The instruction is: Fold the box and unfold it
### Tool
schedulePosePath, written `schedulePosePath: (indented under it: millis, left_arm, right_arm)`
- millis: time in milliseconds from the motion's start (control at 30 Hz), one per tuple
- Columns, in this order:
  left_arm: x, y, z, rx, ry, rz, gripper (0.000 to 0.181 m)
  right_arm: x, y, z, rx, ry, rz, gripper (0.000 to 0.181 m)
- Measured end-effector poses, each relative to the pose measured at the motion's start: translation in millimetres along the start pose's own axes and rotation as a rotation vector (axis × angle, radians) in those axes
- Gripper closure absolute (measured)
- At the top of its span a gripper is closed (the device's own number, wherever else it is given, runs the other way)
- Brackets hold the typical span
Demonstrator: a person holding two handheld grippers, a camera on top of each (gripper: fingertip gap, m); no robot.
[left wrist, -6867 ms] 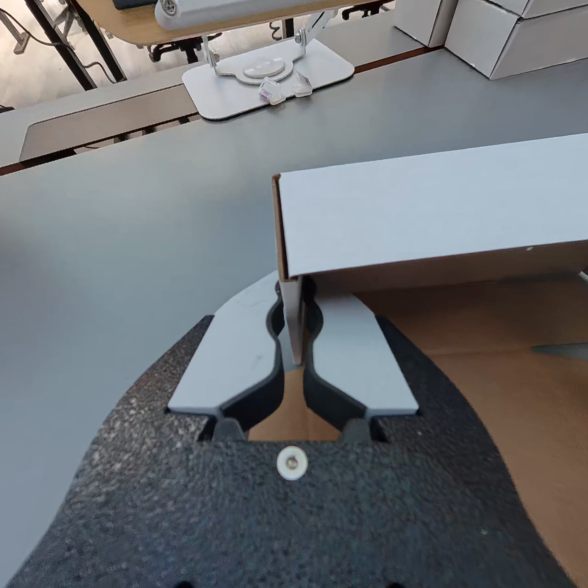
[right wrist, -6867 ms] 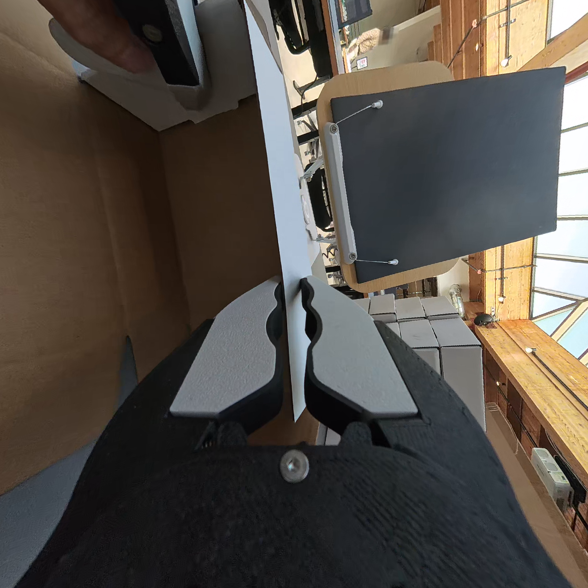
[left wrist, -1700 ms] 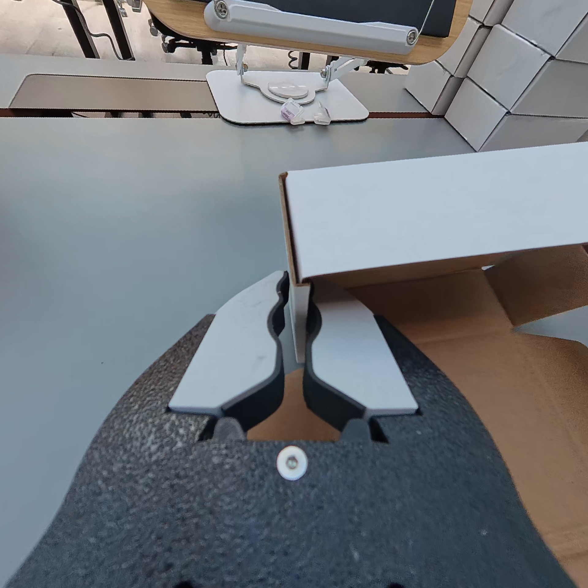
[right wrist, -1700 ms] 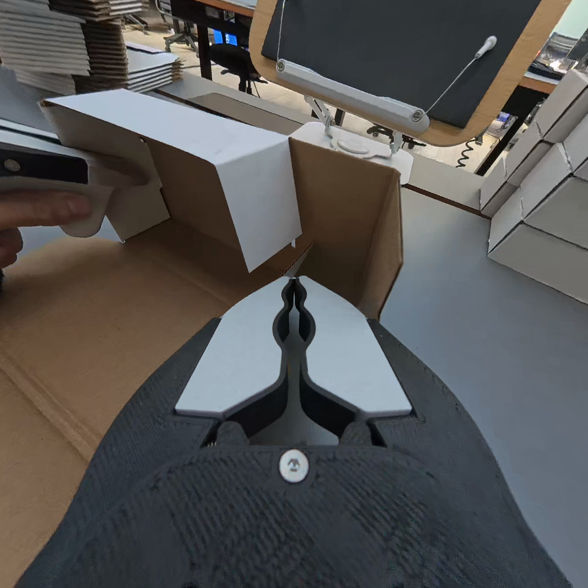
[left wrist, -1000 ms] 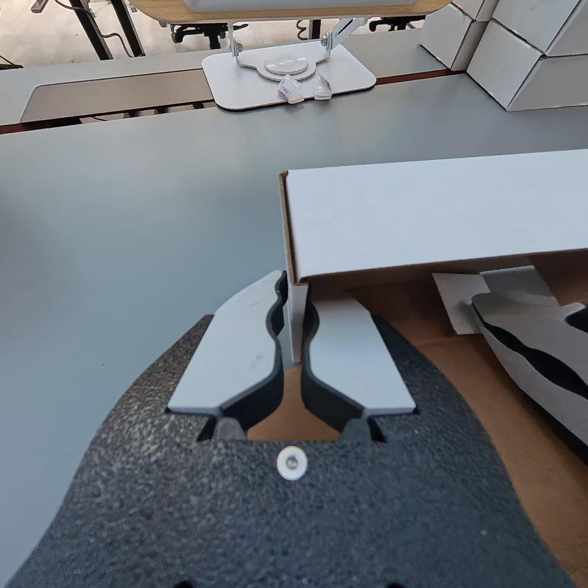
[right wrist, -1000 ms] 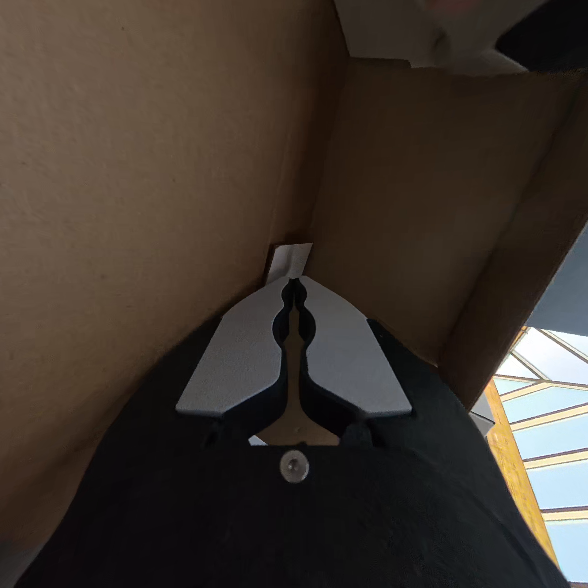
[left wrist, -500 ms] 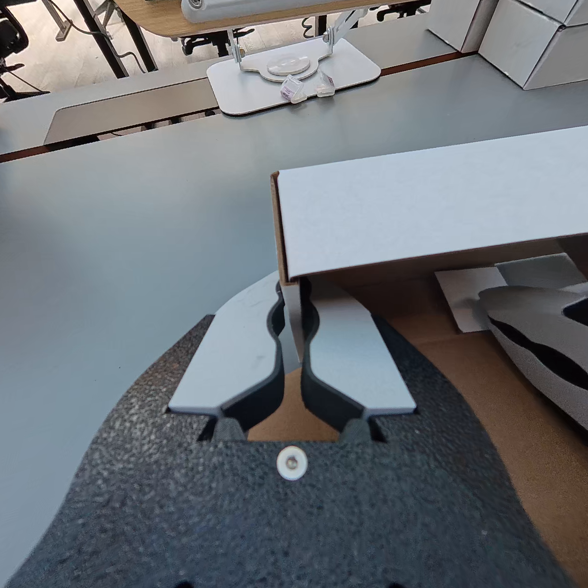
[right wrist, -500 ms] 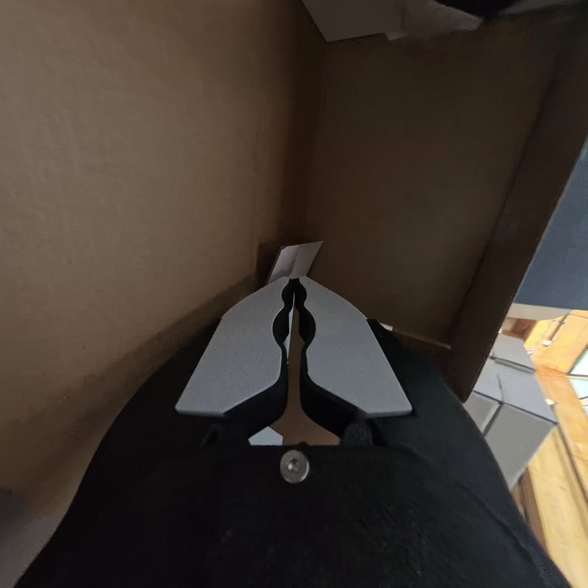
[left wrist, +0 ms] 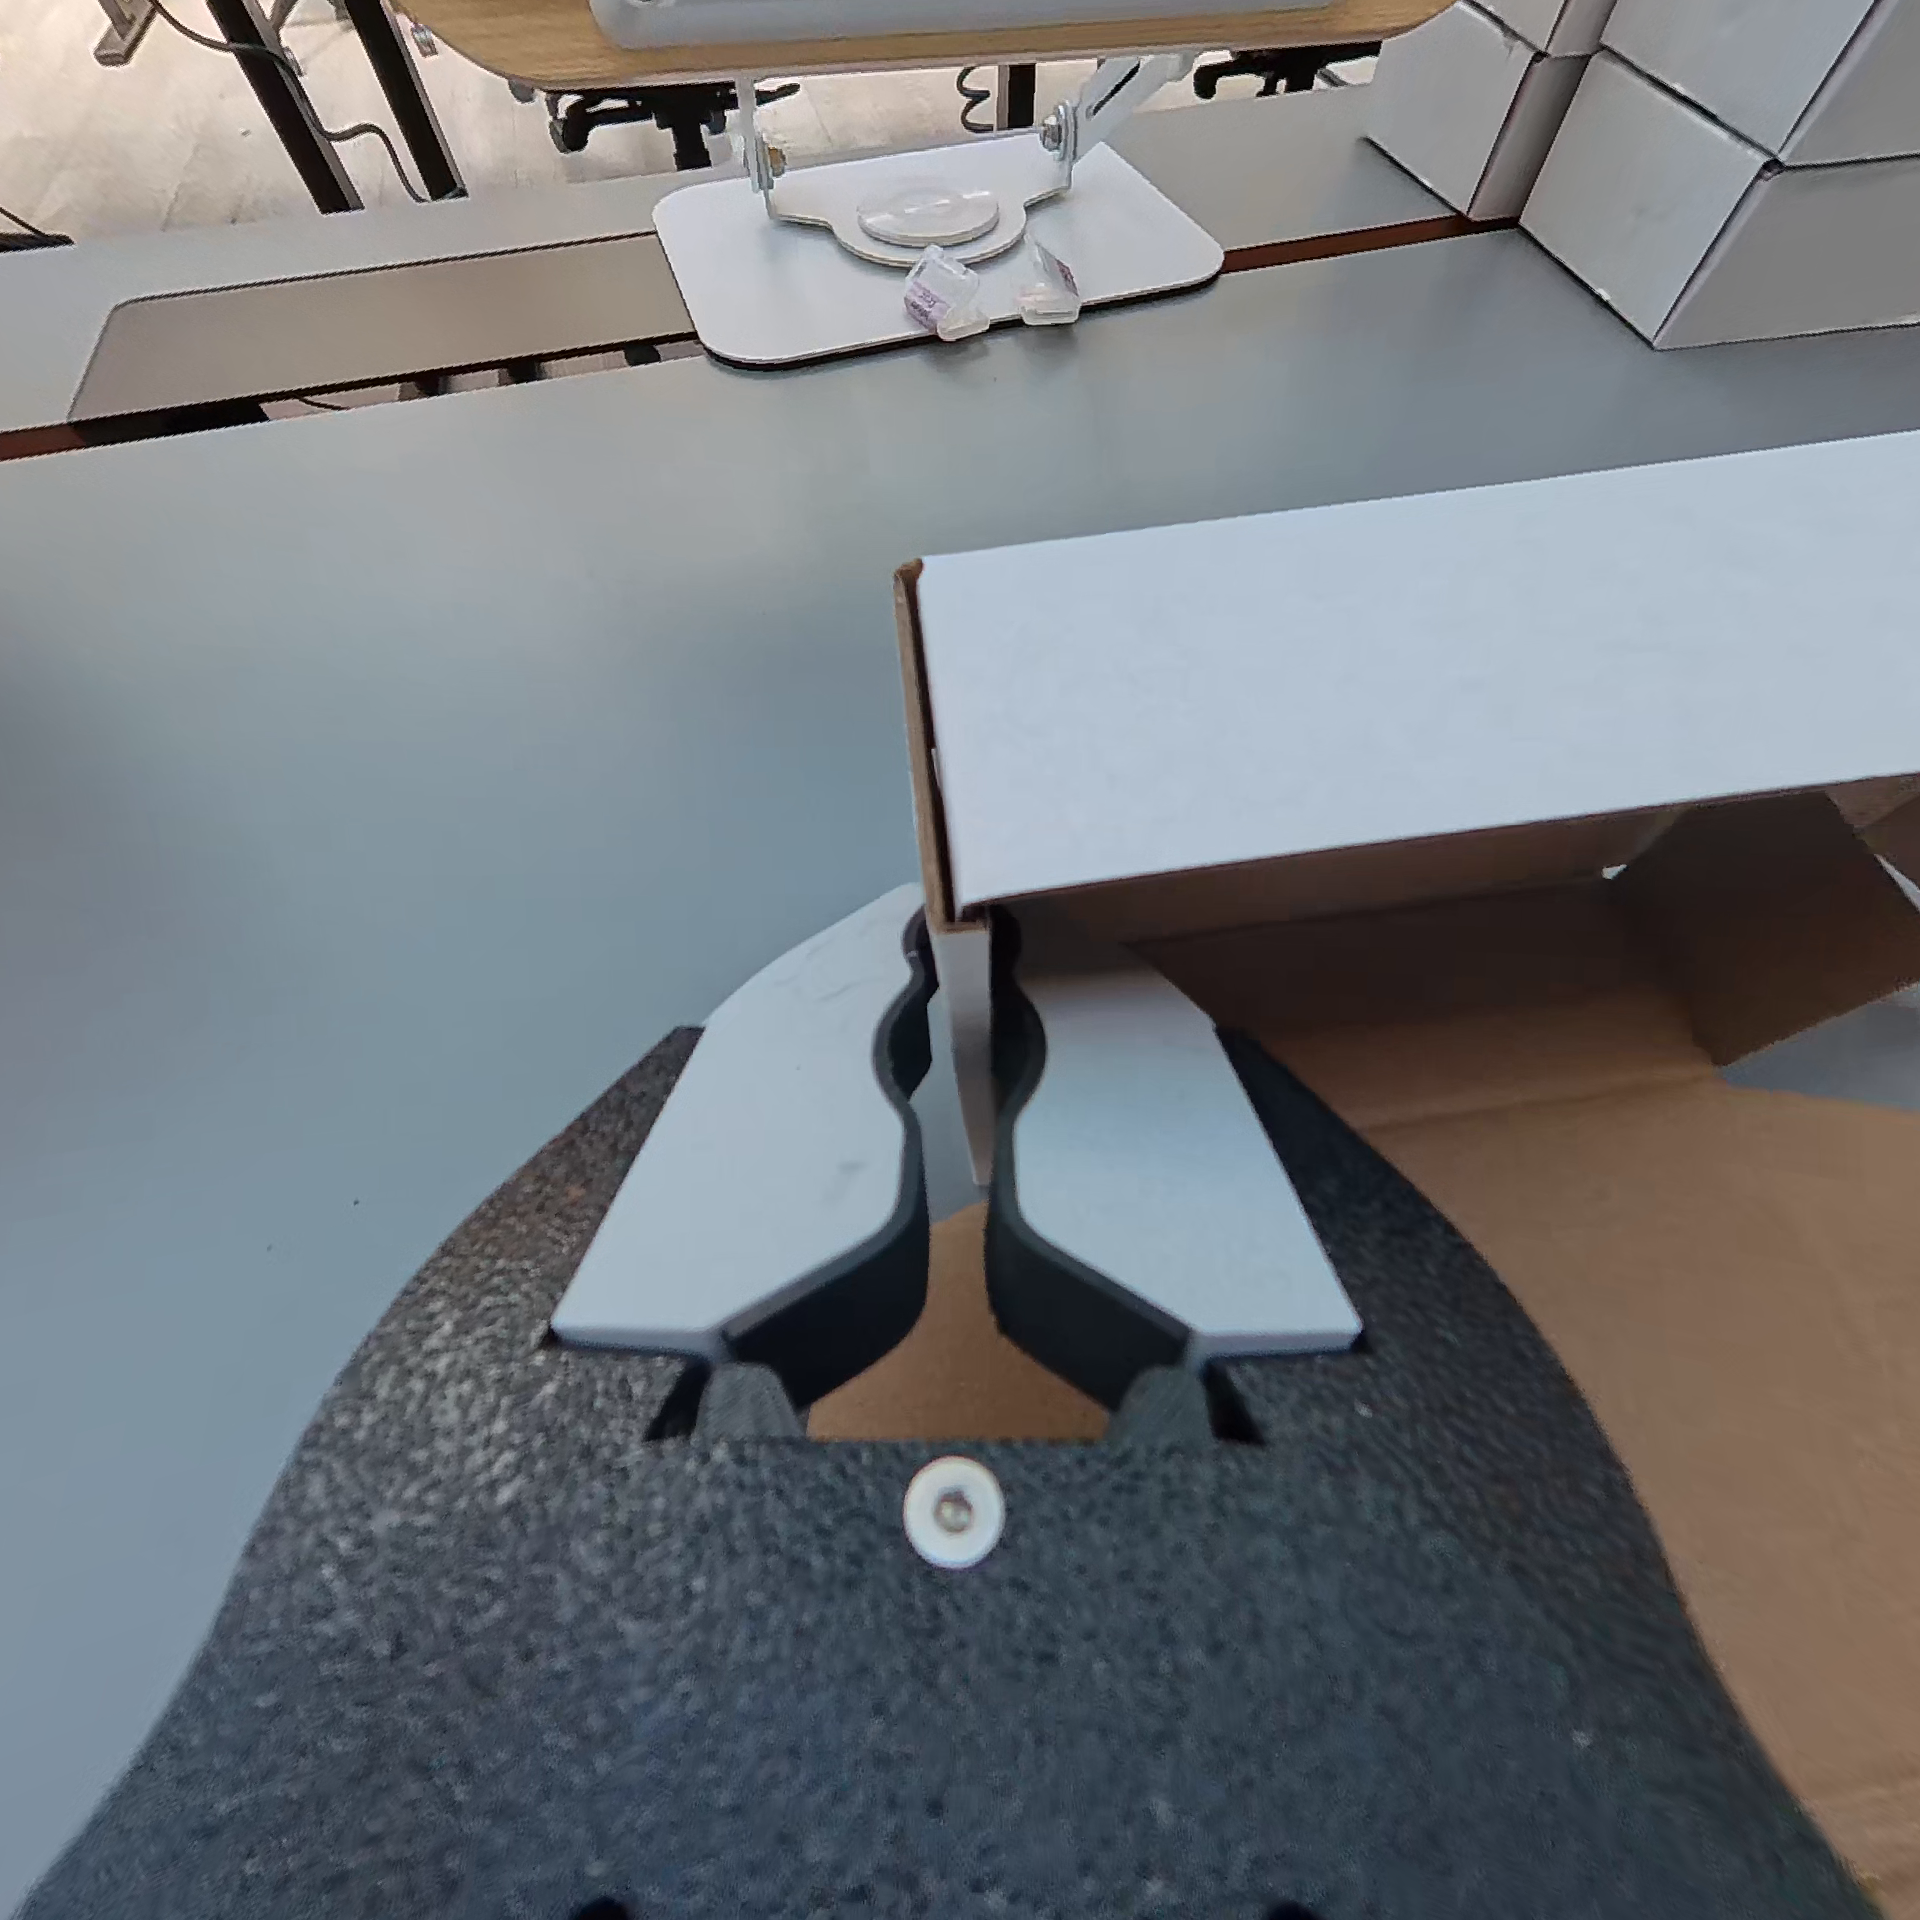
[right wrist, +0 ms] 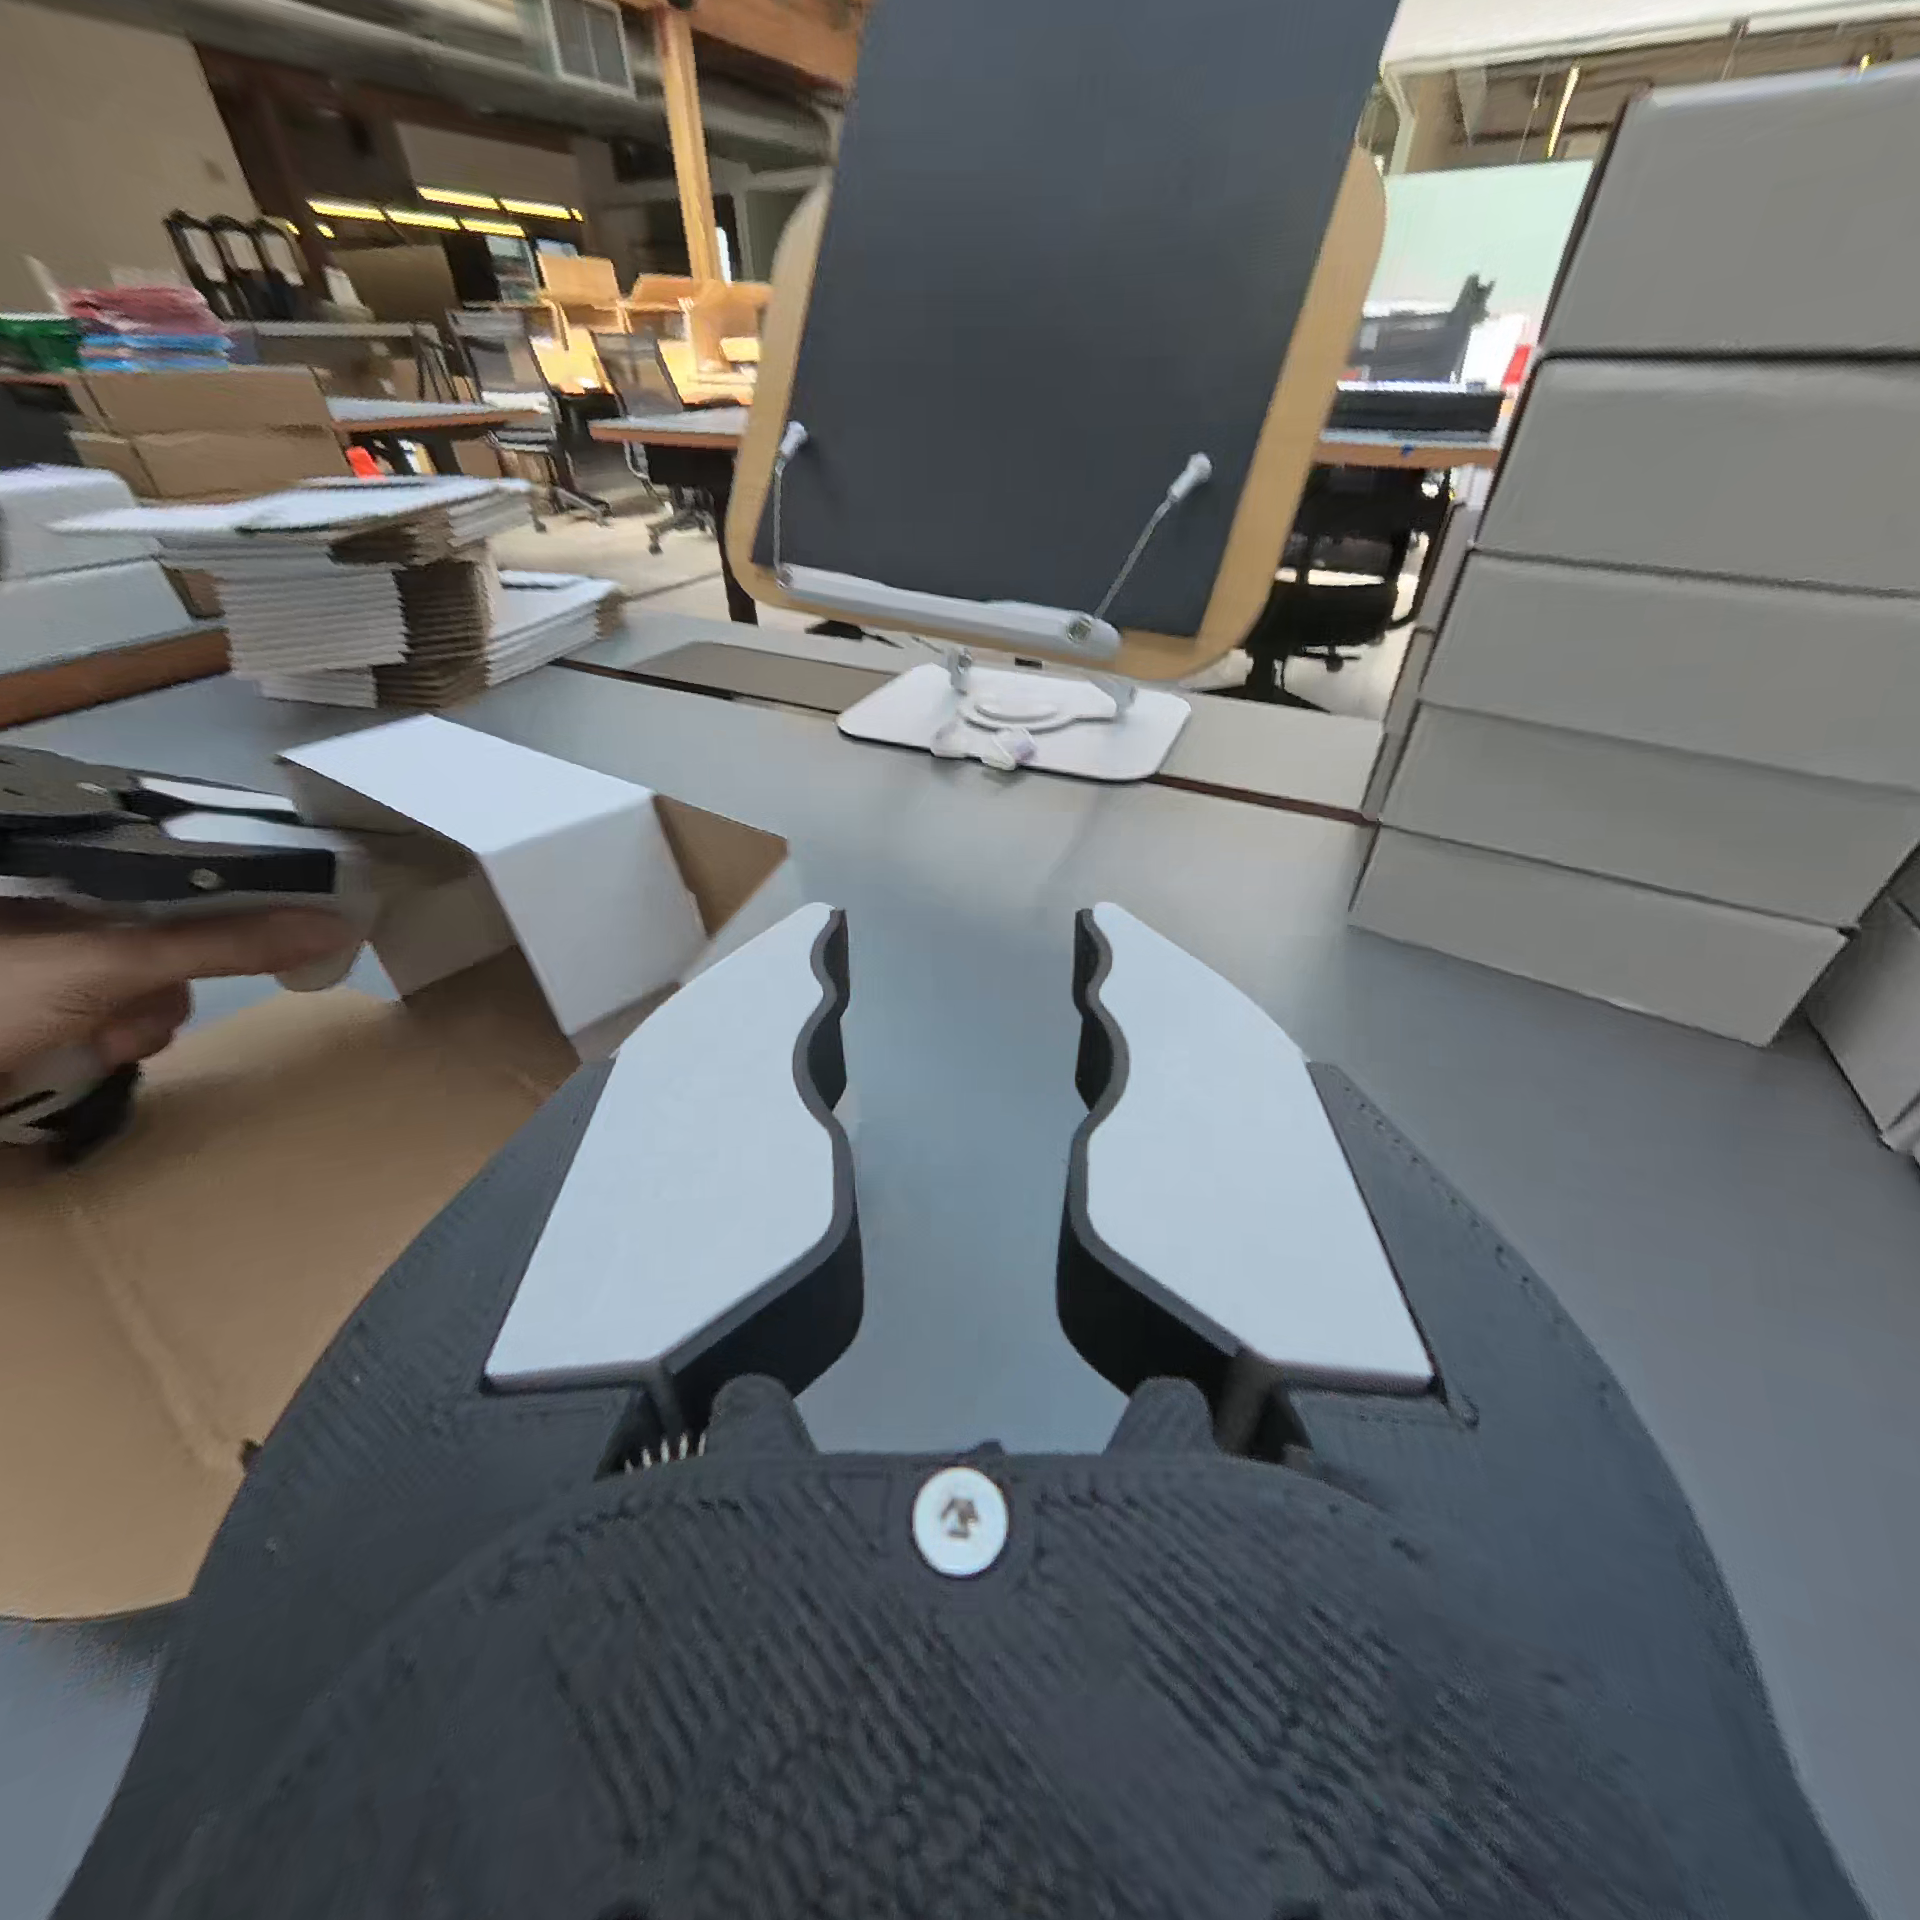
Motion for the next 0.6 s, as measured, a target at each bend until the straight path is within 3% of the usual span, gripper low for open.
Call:
schedulePosePath:
  millis: [67,333,533,600]
  left_arm:
    - [-0.2,0.4,-1.7,0.015,-0.013,0.0,0.175]
    - [-1.7,3.5,-3.9,0.05,-0.022,-0.001,0.175]
    - [-2.4,5.2,-7.7,0.078,-0.056,-0.003,0.175]
    - [-3.2,6.5,-7.7,0.077,-0.058,-0.003,0.175]
  right_arm:
    - [11.8,12.9,16.9,0.015,0.017,-0.068,0.128]
    - [22.3,70.0,19.4,-0.128,-0.023,-0.168,0.124]
    - [14.8,80.8,9.6,-0.209,-0.139,-0.189,0.121]
    - [11.0,82.3,6.3,-0.245,-0.129,-0.185,0.131]
Point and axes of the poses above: each gripper's, where its closed fingertips meet, y out along the fingers, x out of its underside, z = x × y across the jaws, the point moved 8 cm from there along -y, back along the fingers, and after that the axes turned 1 degree about y, right-handed, at the moved point
